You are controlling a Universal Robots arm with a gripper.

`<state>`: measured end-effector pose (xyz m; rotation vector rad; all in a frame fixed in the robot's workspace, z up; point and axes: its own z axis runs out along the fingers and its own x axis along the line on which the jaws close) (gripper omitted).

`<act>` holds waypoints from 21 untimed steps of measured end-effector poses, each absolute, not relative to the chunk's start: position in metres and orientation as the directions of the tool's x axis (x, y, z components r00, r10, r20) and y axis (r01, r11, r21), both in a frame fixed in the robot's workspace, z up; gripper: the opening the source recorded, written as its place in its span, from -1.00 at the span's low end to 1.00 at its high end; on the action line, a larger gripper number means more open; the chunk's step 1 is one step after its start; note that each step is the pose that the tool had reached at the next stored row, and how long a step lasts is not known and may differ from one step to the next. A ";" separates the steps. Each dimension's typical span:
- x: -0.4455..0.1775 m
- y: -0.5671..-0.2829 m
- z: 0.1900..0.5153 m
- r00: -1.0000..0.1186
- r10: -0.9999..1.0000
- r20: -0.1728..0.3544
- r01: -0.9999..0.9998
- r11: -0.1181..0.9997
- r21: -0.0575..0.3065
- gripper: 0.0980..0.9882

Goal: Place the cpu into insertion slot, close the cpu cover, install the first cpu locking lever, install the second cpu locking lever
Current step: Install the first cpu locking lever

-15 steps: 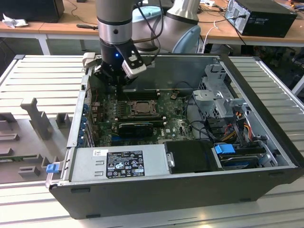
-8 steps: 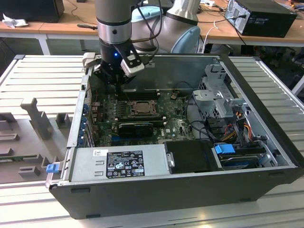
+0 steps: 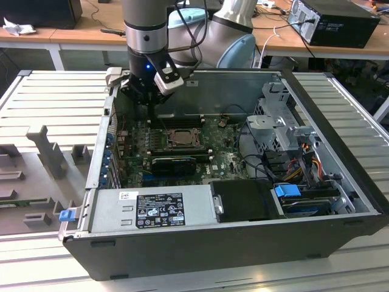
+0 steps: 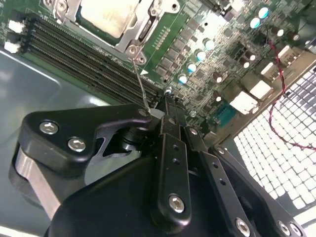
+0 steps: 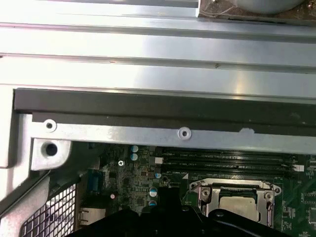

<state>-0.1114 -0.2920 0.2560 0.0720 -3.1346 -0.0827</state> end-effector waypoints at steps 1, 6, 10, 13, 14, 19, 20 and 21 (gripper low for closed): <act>-0.111 -0.292 0.256 -0.999 -0.046 0.004 -0.046 0.998 0.053 -0.98; -0.107 -0.292 0.256 -0.999 -0.046 0.004 -0.046 0.998 0.053 -0.98; -0.104 -0.292 0.256 -0.999 -0.046 0.004 -0.046 0.998 0.053 -0.98; -0.102 -0.292 0.256 -0.999 -0.046 0.004 -0.046 0.998 0.053 -0.98; -0.102 -0.292 0.256 -0.999 -0.046 0.004 -0.046 0.998 0.053 -0.98; -0.100 -0.292 0.256 -0.999 -0.046 0.004 -0.046 0.998 0.053 -0.98; -0.099 -0.292 0.256 -0.999 -0.046 0.004 -0.046 0.998 0.053 -0.98; -0.099 -0.292 0.256 -0.999 -0.046 0.004 -0.046 0.998 0.053 -0.98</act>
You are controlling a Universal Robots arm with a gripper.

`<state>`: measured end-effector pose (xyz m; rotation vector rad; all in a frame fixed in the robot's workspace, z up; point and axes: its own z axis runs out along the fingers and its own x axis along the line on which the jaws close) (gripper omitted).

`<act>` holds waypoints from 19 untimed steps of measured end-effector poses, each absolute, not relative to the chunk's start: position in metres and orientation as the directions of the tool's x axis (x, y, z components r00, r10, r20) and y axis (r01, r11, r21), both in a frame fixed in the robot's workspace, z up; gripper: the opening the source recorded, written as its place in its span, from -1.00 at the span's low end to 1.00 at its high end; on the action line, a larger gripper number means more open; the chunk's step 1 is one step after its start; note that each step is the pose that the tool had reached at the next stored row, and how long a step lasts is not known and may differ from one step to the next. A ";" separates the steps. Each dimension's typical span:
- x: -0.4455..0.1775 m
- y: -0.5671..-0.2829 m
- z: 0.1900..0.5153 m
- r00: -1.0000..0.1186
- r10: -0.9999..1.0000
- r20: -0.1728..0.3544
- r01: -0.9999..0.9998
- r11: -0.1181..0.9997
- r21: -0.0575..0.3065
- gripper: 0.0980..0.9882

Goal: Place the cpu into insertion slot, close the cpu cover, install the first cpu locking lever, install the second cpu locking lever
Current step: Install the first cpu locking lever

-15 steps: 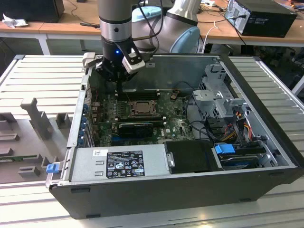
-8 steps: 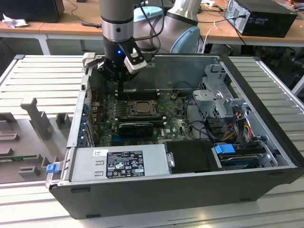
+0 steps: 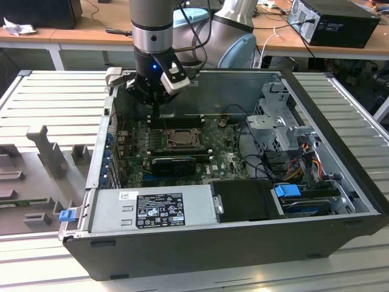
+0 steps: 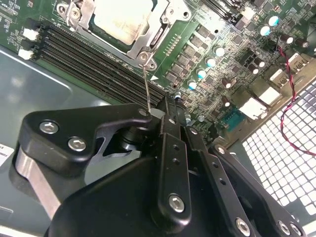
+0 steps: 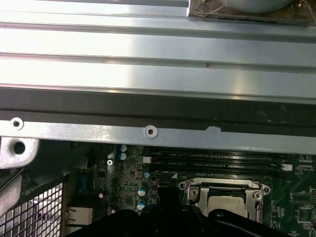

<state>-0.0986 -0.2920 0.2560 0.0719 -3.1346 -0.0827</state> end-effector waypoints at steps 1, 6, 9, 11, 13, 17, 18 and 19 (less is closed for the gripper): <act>-0.098 -0.292 0.256 -0.999 -0.046 0.004 -0.046 0.998 0.053 -0.98; -0.097 -0.292 0.256 -0.999 -0.046 0.004 -0.046 0.998 0.053 -0.98; -0.096 -0.292 0.256 -0.999 -0.046 0.004 -0.046 0.998 0.053 -0.98; -0.096 -0.292 0.256 -0.999 -0.046 0.004 -0.046 0.998 0.053 -0.98; -0.095 -0.292 0.256 -0.999 -0.046 0.004 -0.046 0.998 0.053 -0.98; -0.094 -0.292 0.256 -0.999 -0.046 0.004 -0.046 0.998 0.053 -0.98; -0.094 -0.292 0.256 -0.999 -0.046 0.004 -0.046 0.998 0.053 -0.98; -0.093 -0.292 0.256 -0.999 -0.046 0.004 -0.046 0.998 0.053 -0.98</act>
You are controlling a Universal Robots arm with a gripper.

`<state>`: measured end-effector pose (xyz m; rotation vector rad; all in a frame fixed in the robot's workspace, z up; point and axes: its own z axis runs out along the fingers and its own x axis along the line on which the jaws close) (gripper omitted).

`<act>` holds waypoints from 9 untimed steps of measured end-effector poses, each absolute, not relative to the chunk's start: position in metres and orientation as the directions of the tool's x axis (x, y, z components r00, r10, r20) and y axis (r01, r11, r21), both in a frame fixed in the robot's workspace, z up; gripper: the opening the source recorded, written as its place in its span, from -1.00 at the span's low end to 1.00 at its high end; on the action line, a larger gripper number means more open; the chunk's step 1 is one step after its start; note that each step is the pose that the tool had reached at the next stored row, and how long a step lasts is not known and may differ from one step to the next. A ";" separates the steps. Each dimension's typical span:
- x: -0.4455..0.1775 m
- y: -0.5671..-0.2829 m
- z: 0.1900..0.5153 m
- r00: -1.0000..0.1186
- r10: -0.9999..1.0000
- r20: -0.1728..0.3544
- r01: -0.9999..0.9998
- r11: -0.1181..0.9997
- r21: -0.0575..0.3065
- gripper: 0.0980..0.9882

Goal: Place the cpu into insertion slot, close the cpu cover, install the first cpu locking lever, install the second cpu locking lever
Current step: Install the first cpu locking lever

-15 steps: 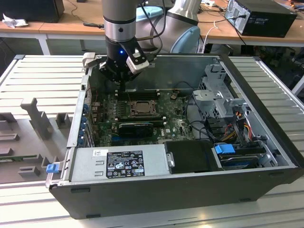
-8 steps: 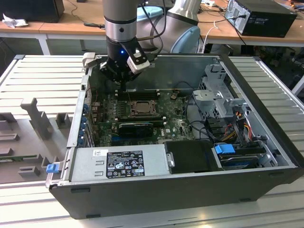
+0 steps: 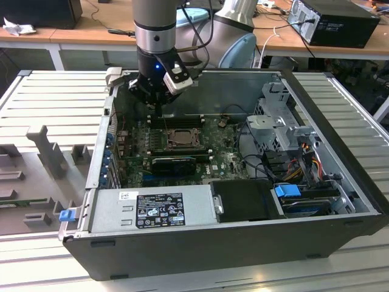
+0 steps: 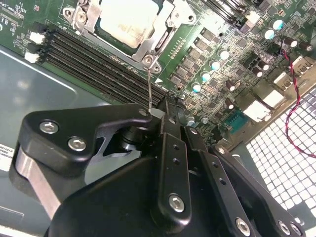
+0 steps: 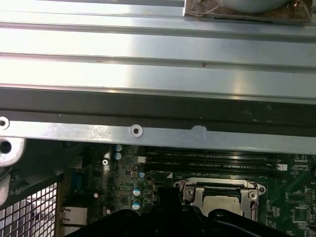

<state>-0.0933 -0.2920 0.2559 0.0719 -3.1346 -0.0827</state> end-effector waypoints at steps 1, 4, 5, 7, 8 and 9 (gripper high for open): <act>-0.093 -0.292 0.256 -0.999 -0.046 0.004 -0.046 0.998 0.053 -0.98; -0.089 -0.292 0.256 -0.999 -0.046 0.004 -0.046 0.998 0.053 -0.98; -0.089 -0.292 0.256 -0.999 -0.046 0.004 -0.046 0.998 0.053 -0.98; -0.087 -0.292 0.256 -0.999 -0.046 0.004 -0.046 0.998 0.053 -0.98; -0.086 -0.292 0.256 -0.999 -0.046 0.004 -0.046 0.998 0.053 -0.98; -0.085 -0.292 0.256 -0.999 -0.046 0.004 -0.046 0.998 0.053 -0.98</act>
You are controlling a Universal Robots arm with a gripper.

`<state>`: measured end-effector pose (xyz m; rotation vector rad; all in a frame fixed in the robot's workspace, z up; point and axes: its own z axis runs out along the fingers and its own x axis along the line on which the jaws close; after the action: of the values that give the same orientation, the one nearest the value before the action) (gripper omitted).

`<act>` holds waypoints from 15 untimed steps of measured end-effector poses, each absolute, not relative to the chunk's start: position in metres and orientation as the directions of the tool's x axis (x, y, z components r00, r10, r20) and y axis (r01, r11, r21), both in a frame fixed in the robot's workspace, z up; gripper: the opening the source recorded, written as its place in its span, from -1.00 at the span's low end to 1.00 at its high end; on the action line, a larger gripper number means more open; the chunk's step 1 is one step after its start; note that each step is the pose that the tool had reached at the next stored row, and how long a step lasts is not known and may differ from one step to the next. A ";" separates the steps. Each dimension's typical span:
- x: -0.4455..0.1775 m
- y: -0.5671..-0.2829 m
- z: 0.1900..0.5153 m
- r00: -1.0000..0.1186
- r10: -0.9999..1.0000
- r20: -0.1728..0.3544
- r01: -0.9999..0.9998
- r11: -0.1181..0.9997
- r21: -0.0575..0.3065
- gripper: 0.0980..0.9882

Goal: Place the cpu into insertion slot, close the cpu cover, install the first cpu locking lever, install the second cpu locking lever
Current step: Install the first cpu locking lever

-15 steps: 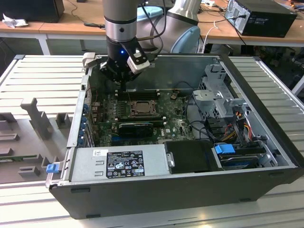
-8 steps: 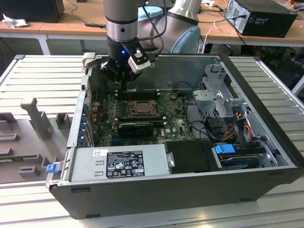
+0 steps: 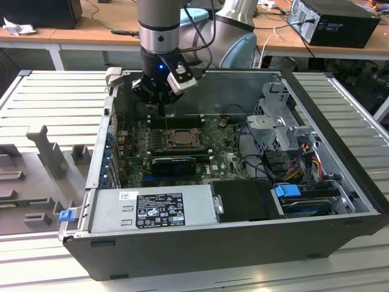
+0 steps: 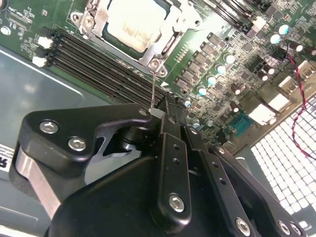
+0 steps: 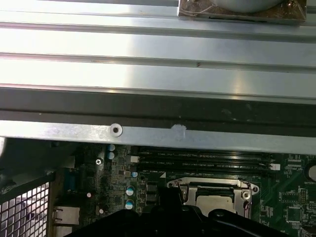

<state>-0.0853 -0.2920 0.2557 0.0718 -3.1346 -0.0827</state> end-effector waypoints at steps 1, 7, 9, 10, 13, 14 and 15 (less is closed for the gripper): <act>-0.084 -0.292 0.256 -0.999 -0.046 0.004 -0.046 0.998 0.053 -0.98; -0.072 -0.292 0.254 -0.999 -0.046 0.004 -0.046 0.998 0.048 -0.98; -0.067 -0.292 0.254 -0.999 -0.046 0.004 -0.046 0.998 0.047 -0.98; -0.065 -0.292 0.254 -0.999 -0.046 0.004 -0.046 0.998 0.047 -0.98; -0.059 -0.292 0.252 -0.999 -0.046 0.004 -0.046 0.998 0.047 -0.98; -0.057 -0.292 0.252 -0.999 -0.046 0.004 -0.046 0.998 0.047 -0.98; -0.055 -0.292 0.252 -0.999 -0.046 0.004 -0.046 0.998 0.047 -0.98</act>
<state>-0.0550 -0.2920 0.2520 0.0720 -3.1347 -0.0739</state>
